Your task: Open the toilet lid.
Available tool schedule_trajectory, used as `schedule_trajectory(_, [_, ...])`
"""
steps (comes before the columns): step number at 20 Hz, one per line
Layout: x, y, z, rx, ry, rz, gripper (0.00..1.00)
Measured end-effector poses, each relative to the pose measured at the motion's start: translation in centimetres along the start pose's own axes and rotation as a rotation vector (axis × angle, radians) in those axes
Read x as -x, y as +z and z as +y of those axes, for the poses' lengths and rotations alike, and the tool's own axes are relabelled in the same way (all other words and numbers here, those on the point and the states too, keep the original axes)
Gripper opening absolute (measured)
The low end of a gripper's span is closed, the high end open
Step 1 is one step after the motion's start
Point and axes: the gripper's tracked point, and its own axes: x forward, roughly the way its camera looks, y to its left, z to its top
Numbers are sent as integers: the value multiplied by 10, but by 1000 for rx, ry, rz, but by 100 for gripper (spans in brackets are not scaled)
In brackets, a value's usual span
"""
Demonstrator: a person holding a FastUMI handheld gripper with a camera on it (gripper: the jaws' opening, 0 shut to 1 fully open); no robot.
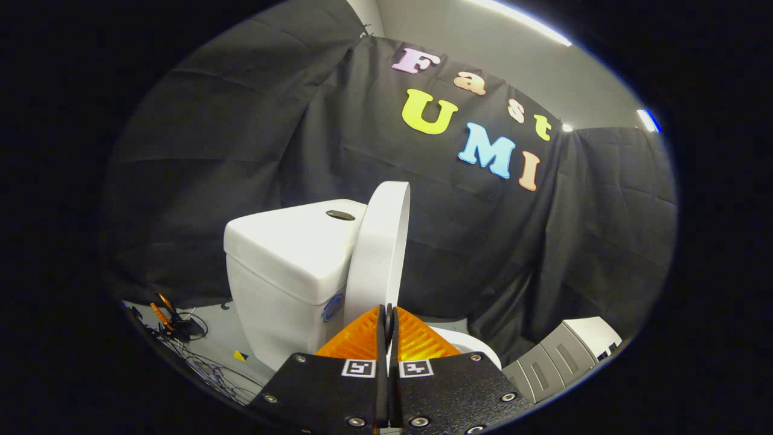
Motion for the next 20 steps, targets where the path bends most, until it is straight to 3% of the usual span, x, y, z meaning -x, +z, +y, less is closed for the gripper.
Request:
schedule_trajectory(9, [-1,-1,-2,-34,5,15,0])
schedule_trajectory(13, [-1,0,7,-55,87,27,7])
schedule_trajectory(15, [0,1,9,-70,132,28,21])
schedule_trajectory(17, [3,4,15,-96,188,24,47])
schedule_trajectory(19, [12,15,10,-129,217,-9,87])
schedule_trajectory(20, [15,21,6,-153,227,-25,95])
